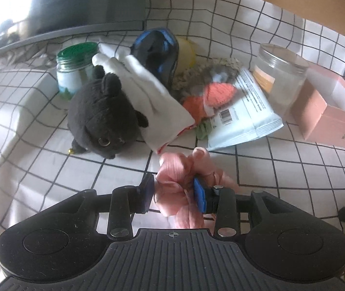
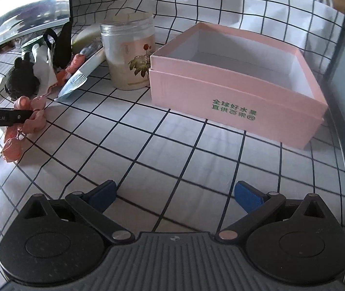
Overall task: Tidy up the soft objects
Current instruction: 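Grasp the pink scrunchies with the left tool while the right tool grasps the black plush toy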
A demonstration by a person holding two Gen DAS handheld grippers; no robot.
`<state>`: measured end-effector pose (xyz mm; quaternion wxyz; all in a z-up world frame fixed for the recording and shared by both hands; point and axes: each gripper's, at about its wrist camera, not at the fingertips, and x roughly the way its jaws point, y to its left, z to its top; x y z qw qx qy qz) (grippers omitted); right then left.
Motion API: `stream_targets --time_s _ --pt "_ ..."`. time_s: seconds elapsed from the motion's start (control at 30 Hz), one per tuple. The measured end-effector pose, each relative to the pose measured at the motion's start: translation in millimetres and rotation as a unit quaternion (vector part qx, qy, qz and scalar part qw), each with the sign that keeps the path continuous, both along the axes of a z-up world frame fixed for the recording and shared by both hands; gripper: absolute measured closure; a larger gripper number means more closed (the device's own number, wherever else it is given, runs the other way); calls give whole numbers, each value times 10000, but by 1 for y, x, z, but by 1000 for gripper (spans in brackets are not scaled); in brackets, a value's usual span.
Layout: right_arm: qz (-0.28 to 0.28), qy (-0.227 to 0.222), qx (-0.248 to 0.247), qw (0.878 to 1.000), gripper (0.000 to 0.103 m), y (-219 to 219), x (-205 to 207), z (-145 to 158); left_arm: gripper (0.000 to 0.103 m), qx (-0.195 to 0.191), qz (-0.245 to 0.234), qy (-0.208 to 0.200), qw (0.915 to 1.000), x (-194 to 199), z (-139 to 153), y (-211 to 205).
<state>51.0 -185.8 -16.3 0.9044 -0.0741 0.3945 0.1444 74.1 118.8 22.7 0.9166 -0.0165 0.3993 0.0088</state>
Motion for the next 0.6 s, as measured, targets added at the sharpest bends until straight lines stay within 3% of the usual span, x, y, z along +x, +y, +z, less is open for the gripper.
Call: stream_targets --time_s 0.13,0.2,0.27,0.43,0.6 --pt "-4 -354 -116 9993 0 10 -15 16 67 -30 -119 -136 9998 -2 -1 4" --pt "22 -474 -107 9988 0 16 -19 25 82 -48 -138 -230 9996 -3 -2 7" --pt "36 -618 -90 9980 0 22 -22 35 88 -143 -221 -296 9992 -5 -3 11" --pt "215 -914 -119 9955 0 41 -26 57 92 -391 -399 -555 9969 -24 -1 24" --pt "618 -1086 -144 9921 0 83 -16 69 92 -705 -271 -787 9940 -44 18 53"
